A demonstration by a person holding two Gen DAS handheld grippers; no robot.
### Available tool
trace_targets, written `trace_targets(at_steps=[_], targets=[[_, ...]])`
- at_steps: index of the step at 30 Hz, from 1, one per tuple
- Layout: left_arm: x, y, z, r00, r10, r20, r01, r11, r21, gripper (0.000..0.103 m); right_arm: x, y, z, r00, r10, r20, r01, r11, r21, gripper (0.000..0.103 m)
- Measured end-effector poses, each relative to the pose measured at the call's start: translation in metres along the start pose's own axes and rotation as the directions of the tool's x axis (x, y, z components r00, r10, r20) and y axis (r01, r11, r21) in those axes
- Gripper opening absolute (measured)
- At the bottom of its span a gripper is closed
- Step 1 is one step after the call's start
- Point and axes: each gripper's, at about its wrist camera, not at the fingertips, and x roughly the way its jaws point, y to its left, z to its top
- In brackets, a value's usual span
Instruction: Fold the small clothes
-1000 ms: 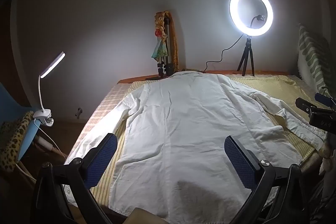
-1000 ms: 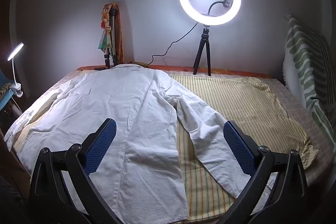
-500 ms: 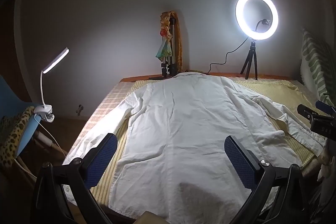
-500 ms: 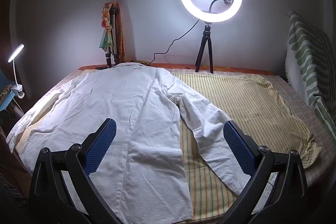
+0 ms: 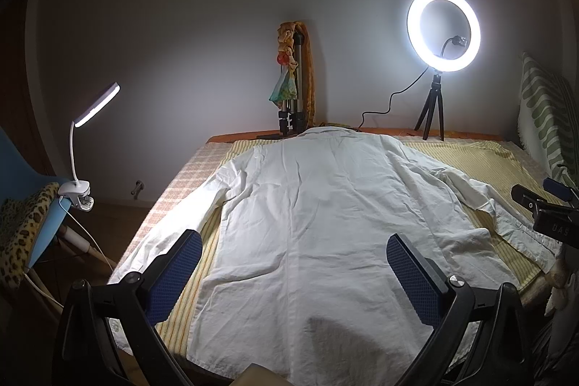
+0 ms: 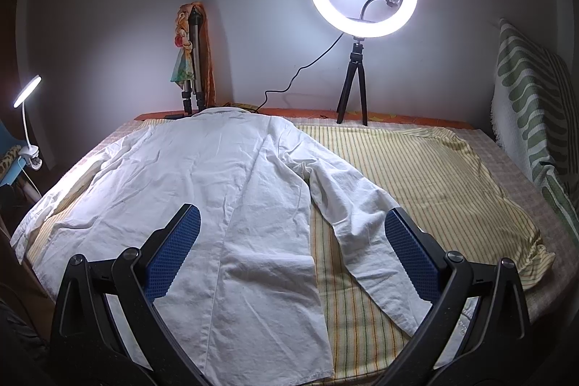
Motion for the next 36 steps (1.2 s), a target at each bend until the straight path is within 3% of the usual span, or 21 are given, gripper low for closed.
trace_targets(at_steps=[36], targets=[[-0.005,0.003,-0.002,1.0,0.0,0.007,0.0,1.0,-0.006,0.103,0.002,-0.001,0.0,1.0,0.004,-0.003,-0.004,1.0,0.005,0.103]])
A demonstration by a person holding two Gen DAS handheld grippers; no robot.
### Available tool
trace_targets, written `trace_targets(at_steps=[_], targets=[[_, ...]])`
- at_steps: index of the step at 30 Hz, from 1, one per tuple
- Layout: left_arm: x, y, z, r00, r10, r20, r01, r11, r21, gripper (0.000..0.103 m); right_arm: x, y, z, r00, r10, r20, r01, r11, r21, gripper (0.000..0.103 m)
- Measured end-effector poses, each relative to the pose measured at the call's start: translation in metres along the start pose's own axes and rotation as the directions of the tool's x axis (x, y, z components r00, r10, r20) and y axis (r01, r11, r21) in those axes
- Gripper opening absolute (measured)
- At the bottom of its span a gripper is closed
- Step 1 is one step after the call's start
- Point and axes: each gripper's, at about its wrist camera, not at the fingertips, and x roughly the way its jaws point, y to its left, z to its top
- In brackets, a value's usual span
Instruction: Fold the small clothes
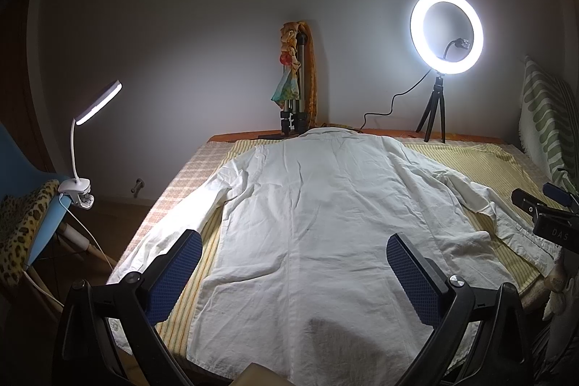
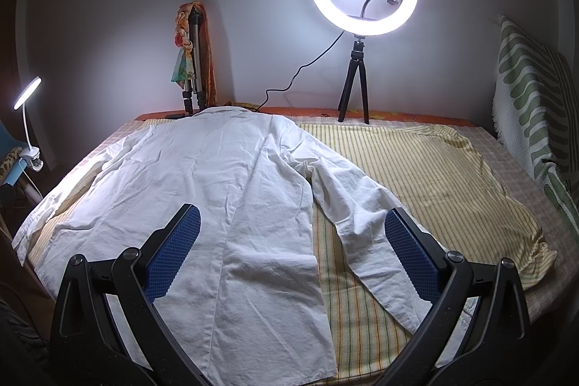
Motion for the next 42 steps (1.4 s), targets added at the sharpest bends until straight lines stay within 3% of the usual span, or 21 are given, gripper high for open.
trace_targets(at_steps=[30,38,42], targets=[[0.01,0.01,0.0,0.999,0.022,-0.027,-0.022,1.0,-0.002,0.103,0.006,0.012,0.003,0.999,0.029,-0.018,-0.029,1.0,-0.003,0.103],[0.028,0.034,-0.001,0.995,-0.002,-0.101,-0.001,1.0,-0.03,0.091,0.012,0.033,0.023,0.993,0.109,-0.039,-0.11,0.994,-0.022,0.103],[0.039,0.059,-0.005,0.991,0.01,-0.131,-0.015,0.999,-0.04,0.075,0.018,0.054,0.043,0.985,0.163,-0.061,-0.167,0.984,-0.068,0.103]])
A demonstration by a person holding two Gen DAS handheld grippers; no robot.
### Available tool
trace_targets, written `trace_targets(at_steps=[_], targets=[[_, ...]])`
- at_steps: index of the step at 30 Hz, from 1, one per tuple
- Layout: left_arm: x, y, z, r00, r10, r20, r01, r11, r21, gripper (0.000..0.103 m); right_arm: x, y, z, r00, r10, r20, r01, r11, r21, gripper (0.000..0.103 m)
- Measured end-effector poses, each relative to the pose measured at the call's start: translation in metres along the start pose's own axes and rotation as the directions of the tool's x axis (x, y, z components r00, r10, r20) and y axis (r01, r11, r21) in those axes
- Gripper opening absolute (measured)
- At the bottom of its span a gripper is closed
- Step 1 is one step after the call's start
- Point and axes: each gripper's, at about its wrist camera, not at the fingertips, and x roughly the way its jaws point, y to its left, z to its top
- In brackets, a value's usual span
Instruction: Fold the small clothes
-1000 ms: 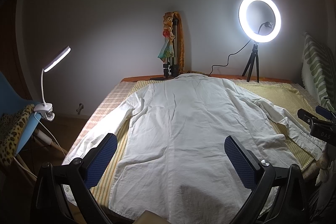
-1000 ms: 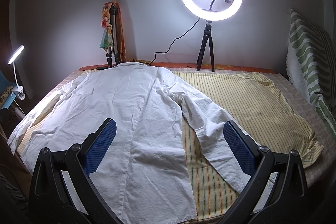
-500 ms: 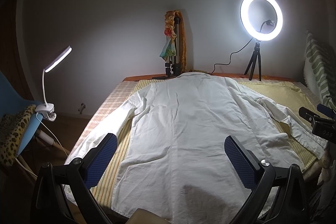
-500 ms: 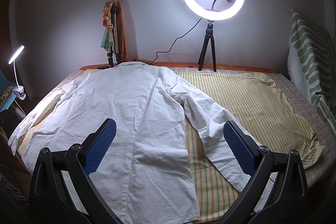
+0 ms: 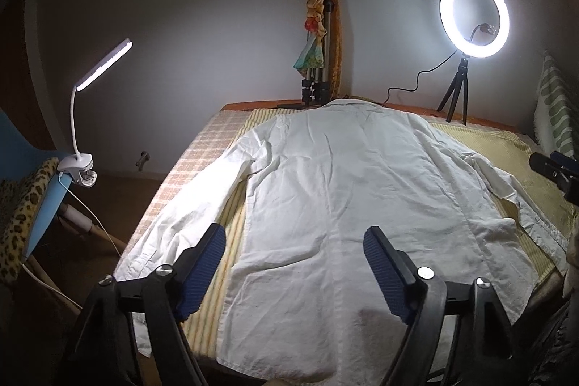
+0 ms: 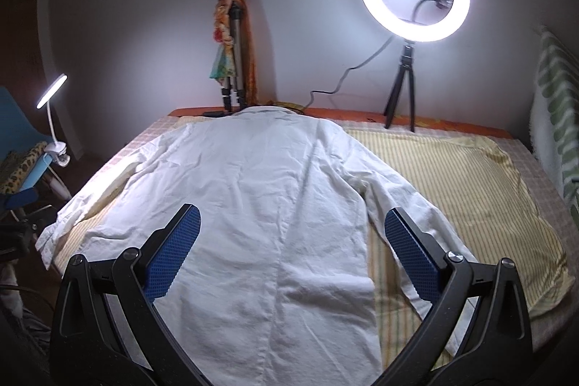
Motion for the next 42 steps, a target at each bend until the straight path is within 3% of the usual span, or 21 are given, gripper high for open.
trace_targets(at_steps=[4,9,13,18,24,29,35,42], targets=[[0.016,0.034,0.003,0.999,0.011,-0.053,-0.012,1.0,-0.029,0.065,0.015,0.02,0.021,0.997,0.083,-0.011,-0.083,0.996,-0.025,0.103],[0.041,0.08,0.003,0.992,0.063,-0.107,-0.07,0.995,-0.067,0.054,0.04,0.044,0.032,0.992,0.127,0.002,-0.127,0.991,-0.053,0.103],[0.062,0.127,0.0,0.985,0.023,-0.169,-0.051,0.985,-0.162,0.04,0.058,0.051,0.027,0.985,0.174,-0.018,-0.175,0.983,-0.056,0.103],[0.087,0.175,-0.004,0.976,0.033,-0.217,-0.077,0.977,-0.199,0.04,0.07,0.044,0.022,0.976,0.216,-0.033,-0.216,0.976,-0.019,0.103],[0.132,0.223,-0.019,0.944,-0.104,-0.312,-0.013,0.936,-0.351,0.04,0.074,0.043,0.025,0.968,0.247,-0.037,-0.247,0.969,-0.004,0.103],[0.153,0.231,-0.026,0.926,-0.086,-0.368,-0.04,0.945,-0.324,0.033,0.079,0.046,0.023,0.967,0.248,-0.055,-0.249,0.969,-0.012,0.103],[0.154,0.229,-0.025,0.936,-0.102,-0.336,-0.015,0.945,-0.327,0.0,0.081,0.045,0.019,0.97,0.233,-0.068,-0.235,0.972,-0.024,0.103],[0.132,0.219,-0.012,0.962,-0.139,-0.236,0.053,0.94,-0.336,0.0,0.082,0.044,0.019,0.969,0.234,-0.076,-0.236,0.972,-0.019,0.103]])
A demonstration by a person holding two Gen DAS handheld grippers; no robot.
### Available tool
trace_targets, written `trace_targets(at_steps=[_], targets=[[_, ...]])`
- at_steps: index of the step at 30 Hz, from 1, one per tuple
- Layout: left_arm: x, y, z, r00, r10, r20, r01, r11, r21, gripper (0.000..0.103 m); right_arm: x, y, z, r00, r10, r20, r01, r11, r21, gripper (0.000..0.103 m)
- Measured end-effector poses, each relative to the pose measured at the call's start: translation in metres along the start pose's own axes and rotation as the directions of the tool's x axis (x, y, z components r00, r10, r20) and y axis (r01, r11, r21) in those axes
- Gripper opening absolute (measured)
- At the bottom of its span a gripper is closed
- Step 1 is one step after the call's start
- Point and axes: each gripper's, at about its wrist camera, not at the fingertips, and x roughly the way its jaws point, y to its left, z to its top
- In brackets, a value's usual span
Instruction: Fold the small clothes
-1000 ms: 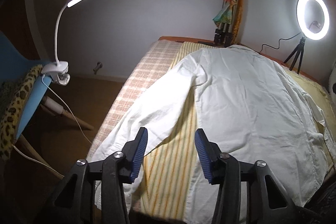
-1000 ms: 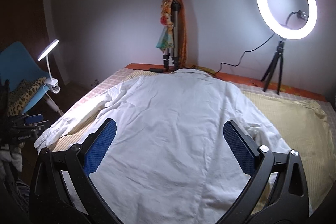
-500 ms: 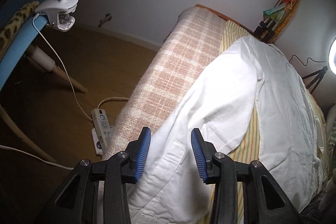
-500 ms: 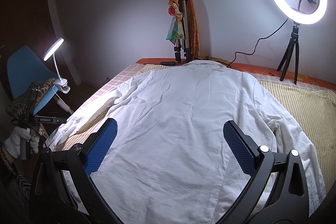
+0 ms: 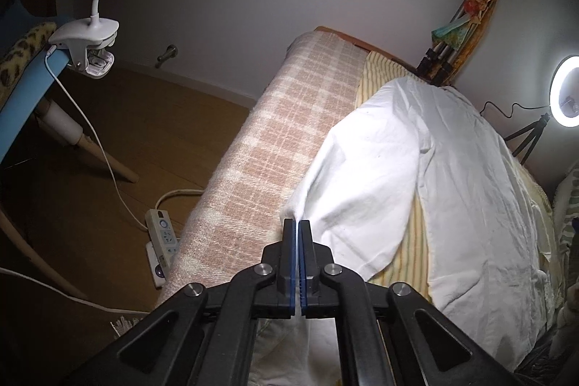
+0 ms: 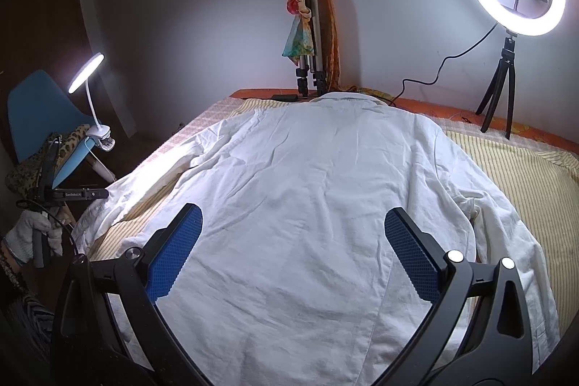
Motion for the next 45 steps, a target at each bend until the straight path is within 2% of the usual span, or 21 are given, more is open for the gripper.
trace_targets(at_steps=[5,9,16,20,21,22,24,27,29,31,33,34,36,38,41,42,43,44,45], targets=[[-0.022,-0.045,-0.004,0.997,-0.061,0.053,0.056,0.994,0.092,0.0,-0.001,0.005,-0.001,1.0,-0.01,0.0,0.01,1.0,-0.022,0.102],[-0.036,-0.09,-0.014,0.989,-0.127,0.07,0.112,0.975,0.19,0.0,0.0,0.004,-0.002,1.0,-0.001,-0.015,0.001,1.0,-0.019,0.101],[-0.032,-0.163,-0.047,0.976,-0.219,-0.007,0.209,0.922,0.327,0.0,-0.001,0.001,-0.003,1.0,0.0,-0.026,0.0,1.0,-0.013,0.099],[-0.025,-0.191,-0.07,0.976,-0.207,-0.06,0.214,0.888,0.407,0.0,0.0,0.0,-0.003,0.999,0.001,-0.038,-0.002,1.0,-0.015,0.099],[-0.023,-0.195,-0.075,0.976,-0.203,-0.078,0.217,0.878,0.426,0.009,0.001,0.0,-0.003,0.999,0.004,-0.043,-0.004,1.0,-0.014,0.099],[-0.023,-0.199,-0.079,0.974,-0.204,-0.094,0.225,0.87,0.438,0.025,0.002,0.0,-0.004,0.999,0.006,-0.049,-0.007,1.0,-0.012,0.099],[-0.026,-0.203,-0.087,0.973,-0.206,-0.106,0.232,0.864,0.448,0.036,0.005,0.0,-0.005,0.998,0.014,-0.059,-0.014,1.0,-0.008,0.099],[-0.045,-0.195,-0.095,0.968,-0.233,-0.09,0.248,0.863,0.44,0.036,0.007,0.004,-0.006,0.997,0.03,-0.07,-0.03,0.999,-0.009,0.099],[-0.059,-0.18,-0.097,0.977,-0.209,-0.046,0.208,0.874,0.439,0.037,0.01,0.008,-0.007,0.996,0.045,-0.08,-0.047,0.999,-0.012,0.099],[-0.066,-0.159,-0.094,0.986,-0.165,-0.014,0.156,0.897,0.412,0.039,0.014,0.013,-0.008,0.993,0.068,-0.094,-0.069,0.997,-0.013,0.099],[-0.068,-0.131,-0.086,0.992,-0.125,0.001,0.117,0.931,0.347,0.045,0.02,0.018,-0.009,0.988,0.1,-0.115,-0.102,0.995,-0.011,0.095],[-0.067,-0.117,-0.081,0.994,-0.113,0.007,0.106,0.945,0.309,0.049,0.023,0.021,-0.01,0.985,0.115,-0.128,-0.117,0.993,-0.006,0.091],[-0.062,-0.093,-0.07,0.995,-0.096,0.008,0.091,0.967,0.239,0.052,0.032,0.028,-0.01,0.975,0.156,-0.159,-0.156,0.988,0.013,0.084],[-0.053,-0.074,-0.06,0.994,-0.109,-0.018,0.11,0.978,0.179,0.056,0.042,0.036,-0.011,0.96,0.203,-0.191,-0.2,0.979,0.036,0.074],[-0.032,-0.055,-0.051,0.981,-0.178,-0.077,0.184,0.98,0.071,0.058,0.054,0.051,-0.013,0.946,0.24,-0.217,-0.236,0.971,0.044,0.072],[-0.026,-0.053,-0.051,0.974,-0.202,-0.101,0.207,0.978,0.041,0.053,0.057,0.055,-0.013,0.945,0.24,-0.221,-0.238,0.971,0.038,0.072],[-0.021,-0.053,-0.053,0.965,-0.231,-0.123,0.236,0.971,0.029,0.039,0.059,0.059,-0.013,0.945,0.239,-0.223,-0.238,0.971,0.032,0.072],[-0.019,-0.058,-0.055,0.959,-0.246,-0.143,0.255,0.966,0.041,0.032,0.061,0.062,-0.014,0.944,0.24,-0.226,-0.241,0.97,0.026,0.072],[-0.022,-0.065,-0.058,0.959,-0.244,-0.145,0.256,0.964,0.075,0.029,0.062,0.065,-0.014,0.943,0.241,-0.228,-0.242,0.97,0.023,0.072]])
